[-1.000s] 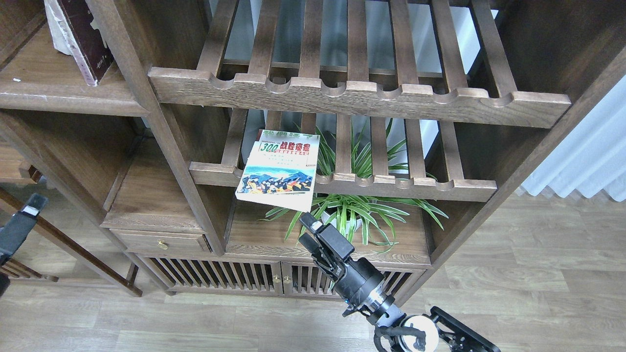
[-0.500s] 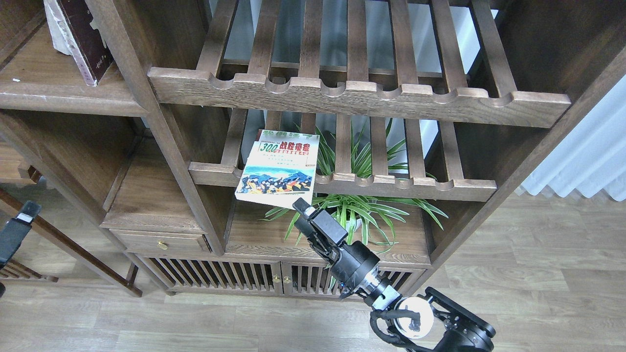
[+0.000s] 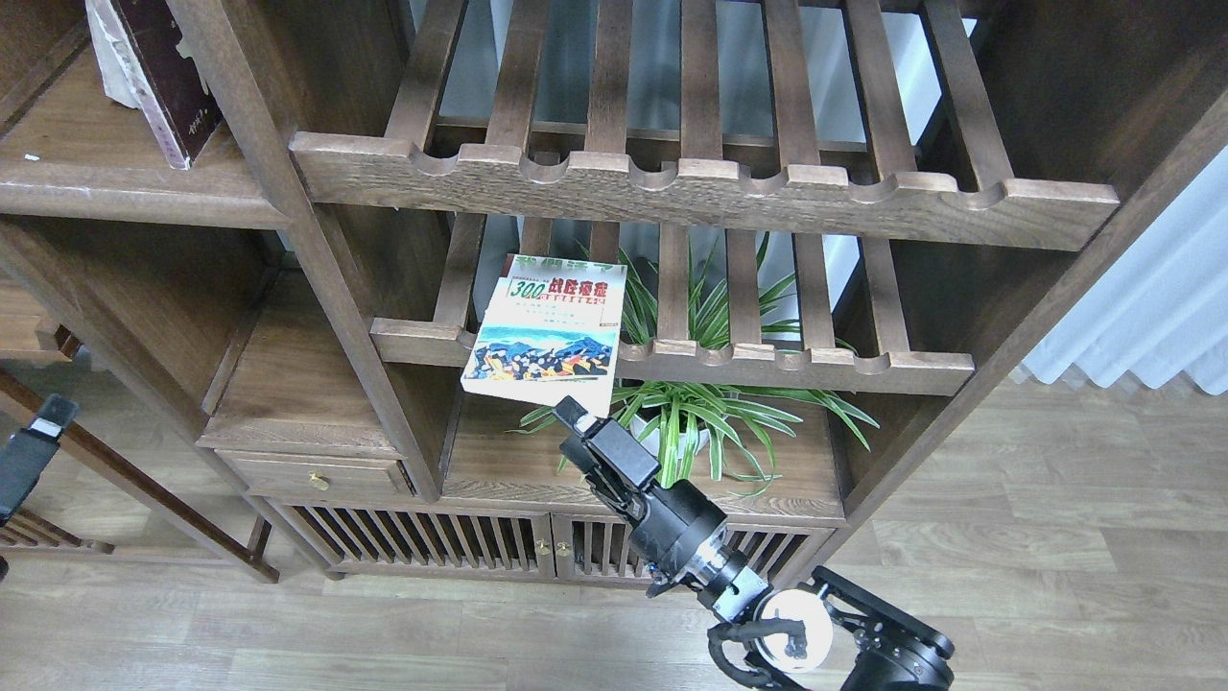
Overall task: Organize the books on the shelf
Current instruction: 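Grasp the blue book's lower edge with the right gripper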
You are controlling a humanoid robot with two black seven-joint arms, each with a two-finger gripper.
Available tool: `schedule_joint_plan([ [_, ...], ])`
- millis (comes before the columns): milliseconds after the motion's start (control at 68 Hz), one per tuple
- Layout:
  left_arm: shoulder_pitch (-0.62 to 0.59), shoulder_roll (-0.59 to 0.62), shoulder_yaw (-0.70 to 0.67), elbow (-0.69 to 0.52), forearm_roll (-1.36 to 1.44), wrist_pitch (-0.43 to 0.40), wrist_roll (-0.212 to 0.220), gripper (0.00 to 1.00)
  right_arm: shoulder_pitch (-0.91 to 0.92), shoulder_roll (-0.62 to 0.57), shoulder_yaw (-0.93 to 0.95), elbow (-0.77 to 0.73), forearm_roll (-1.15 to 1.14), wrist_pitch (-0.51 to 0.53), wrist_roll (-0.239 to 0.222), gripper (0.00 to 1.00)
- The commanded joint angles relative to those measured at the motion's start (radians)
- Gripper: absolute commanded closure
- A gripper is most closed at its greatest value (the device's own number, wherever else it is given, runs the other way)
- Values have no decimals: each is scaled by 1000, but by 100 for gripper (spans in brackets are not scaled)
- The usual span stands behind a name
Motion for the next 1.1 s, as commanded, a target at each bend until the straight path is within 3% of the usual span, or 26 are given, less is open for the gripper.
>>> schedule_joint_plan([
  [0, 0, 0, -1, 8, -1, 0, -1, 1, 36, 0, -1, -9, 5, -44, 37, 1],
  [691, -6, 1, -3, 18, -1, 0, -3, 1, 92, 0, -26, -10, 31, -147, 56, 2],
  [824, -6, 4, -3, 18, -23, 0, -6, 1, 96, 0, -18, -15, 50, -167, 56, 11],
  [941, -6, 8, -6, 22, -29, 0, -8, 1, 96, 0, -14, -13, 51, -169, 54, 13],
  [1029, -6, 8, -18, 32, -29, 0, -6, 1, 96, 0, -14, -13, 56, -163, 51, 20],
  [1088, -6, 8, -21, 32, -29, 0, -8, 1, 98, 0, -12, -12, 60, -153, 50, 33],
])
